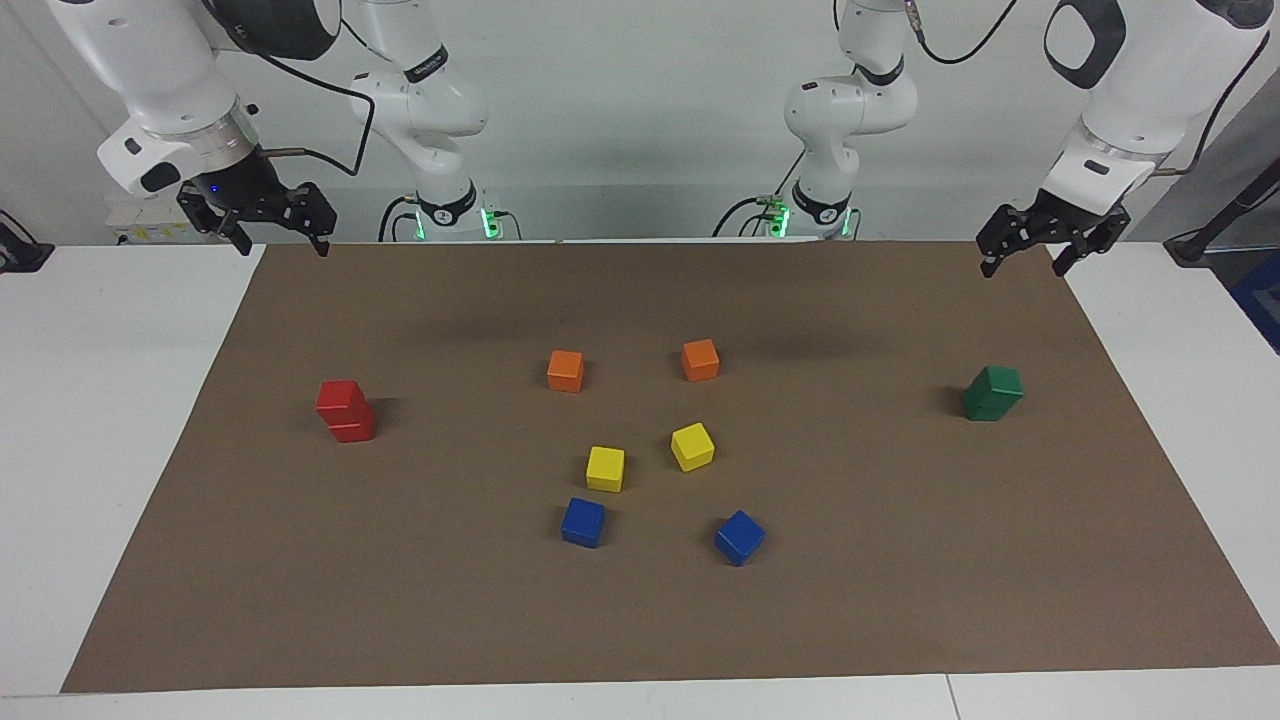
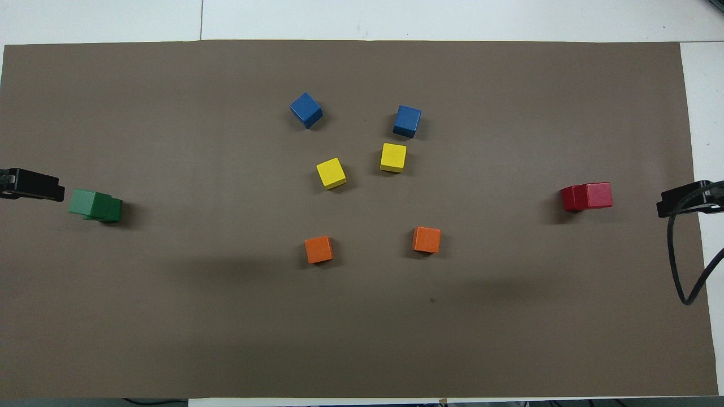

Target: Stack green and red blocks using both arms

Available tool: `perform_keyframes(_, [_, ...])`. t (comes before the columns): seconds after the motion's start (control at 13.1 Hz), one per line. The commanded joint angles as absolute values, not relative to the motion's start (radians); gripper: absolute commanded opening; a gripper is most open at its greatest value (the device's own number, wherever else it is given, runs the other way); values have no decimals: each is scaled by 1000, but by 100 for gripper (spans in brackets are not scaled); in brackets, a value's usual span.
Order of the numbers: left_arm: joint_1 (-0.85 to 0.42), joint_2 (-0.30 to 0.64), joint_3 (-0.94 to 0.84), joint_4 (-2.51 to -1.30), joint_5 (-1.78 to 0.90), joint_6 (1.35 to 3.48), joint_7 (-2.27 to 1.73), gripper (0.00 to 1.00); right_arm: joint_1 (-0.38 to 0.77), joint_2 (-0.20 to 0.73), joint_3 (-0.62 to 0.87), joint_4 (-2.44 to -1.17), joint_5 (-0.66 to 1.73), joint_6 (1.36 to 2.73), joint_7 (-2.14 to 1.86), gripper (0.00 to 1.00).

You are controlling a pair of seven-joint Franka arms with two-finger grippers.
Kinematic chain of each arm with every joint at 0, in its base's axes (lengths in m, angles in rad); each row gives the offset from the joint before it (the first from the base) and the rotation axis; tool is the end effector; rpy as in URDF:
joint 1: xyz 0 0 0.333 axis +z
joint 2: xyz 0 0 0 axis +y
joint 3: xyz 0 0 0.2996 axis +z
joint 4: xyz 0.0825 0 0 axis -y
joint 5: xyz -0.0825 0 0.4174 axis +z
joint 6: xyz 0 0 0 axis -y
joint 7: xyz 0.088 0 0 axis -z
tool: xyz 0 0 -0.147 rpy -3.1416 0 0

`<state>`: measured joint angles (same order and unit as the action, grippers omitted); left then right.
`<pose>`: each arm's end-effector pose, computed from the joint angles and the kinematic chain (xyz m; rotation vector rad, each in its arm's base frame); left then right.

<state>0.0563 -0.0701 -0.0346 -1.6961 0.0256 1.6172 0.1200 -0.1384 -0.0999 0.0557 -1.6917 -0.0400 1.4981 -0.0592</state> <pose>0.5691 0.0155 0.5492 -3.1104 0.1549 0.0168 0.5429 -0.0500 0.5585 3.0990 -0.0388 -0.1502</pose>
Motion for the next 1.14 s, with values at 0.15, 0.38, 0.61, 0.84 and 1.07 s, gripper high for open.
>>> perform_keyframes(0.15, [44, -51, -20, -1672, -12, 1606, 110, 100, -153, -84, 63, -1666, -48, 1536, -20, 100])
perform_keyframes(0.38, [49, -51, -21, -1675, -31, 1609, 114, 100, -153, -84, 63, -1666, -48, 1539, -18, 100])
perform_keyframes(0.61, [49, -52, -21, -1677, -31, 1608, 112, 100, -152, -84, 63, -1667, -48, 1539, -18, 100])
perform_keyframes(0.84, [51, -54, -20, -1675, -31, 1603, 114, 100, -153, -84, 63, -1667, -48, 1540, -18, 100])
perform_keyframes(1.07, [49, -54, -21, -1675, -31, 1600, 114, 100, -153, -84, 63, -1669, -40, 1551, -18, 100])
